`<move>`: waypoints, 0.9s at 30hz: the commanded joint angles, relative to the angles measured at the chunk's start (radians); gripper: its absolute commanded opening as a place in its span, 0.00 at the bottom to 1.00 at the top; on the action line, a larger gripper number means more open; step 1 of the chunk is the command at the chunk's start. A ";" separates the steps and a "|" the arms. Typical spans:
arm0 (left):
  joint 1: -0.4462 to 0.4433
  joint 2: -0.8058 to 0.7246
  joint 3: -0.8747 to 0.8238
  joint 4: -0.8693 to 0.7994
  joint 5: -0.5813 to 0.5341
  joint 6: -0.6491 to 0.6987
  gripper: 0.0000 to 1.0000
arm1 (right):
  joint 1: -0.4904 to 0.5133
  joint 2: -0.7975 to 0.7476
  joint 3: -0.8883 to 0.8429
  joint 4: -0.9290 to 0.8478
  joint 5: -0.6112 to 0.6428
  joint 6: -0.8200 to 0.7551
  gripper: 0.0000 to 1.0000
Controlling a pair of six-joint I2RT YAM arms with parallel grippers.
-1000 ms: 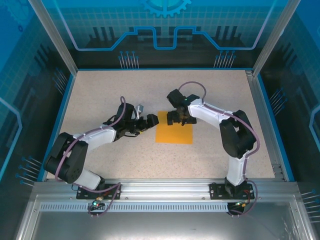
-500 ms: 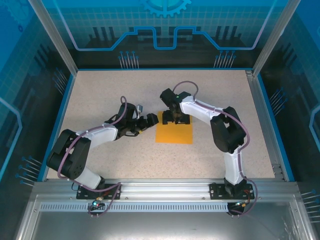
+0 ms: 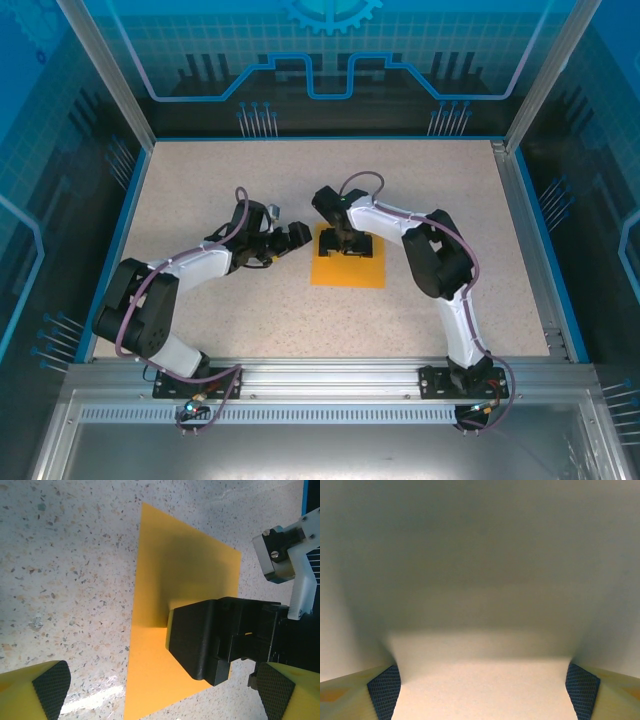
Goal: Fold a paper plane with a square sheet of paper (pick it up from the middle)
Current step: Rotate the square sheet of paper at the center of the table.
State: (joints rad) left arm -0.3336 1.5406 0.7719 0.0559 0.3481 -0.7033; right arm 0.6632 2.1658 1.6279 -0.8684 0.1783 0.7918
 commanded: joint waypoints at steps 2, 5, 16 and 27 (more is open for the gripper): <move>0.009 0.007 0.028 -0.034 0.009 0.036 0.99 | 0.017 0.028 -0.070 0.009 -0.011 -0.138 0.90; 0.009 0.005 0.027 -0.039 0.009 0.044 0.99 | 0.021 0.019 -0.083 0.024 -0.004 -0.250 0.90; 0.009 0.013 0.044 -0.058 0.009 0.060 0.99 | 0.009 -0.055 -0.019 0.027 -0.031 -0.247 0.91; 0.008 0.055 0.066 -0.040 0.025 0.044 0.99 | -0.029 0.001 0.065 -0.025 -0.004 -0.247 0.99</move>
State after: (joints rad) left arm -0.3336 1.5776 0.8108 0.0204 0.3489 -0.6708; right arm 0.6453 2.1315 1.6444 -0.8394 0.1749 0.5674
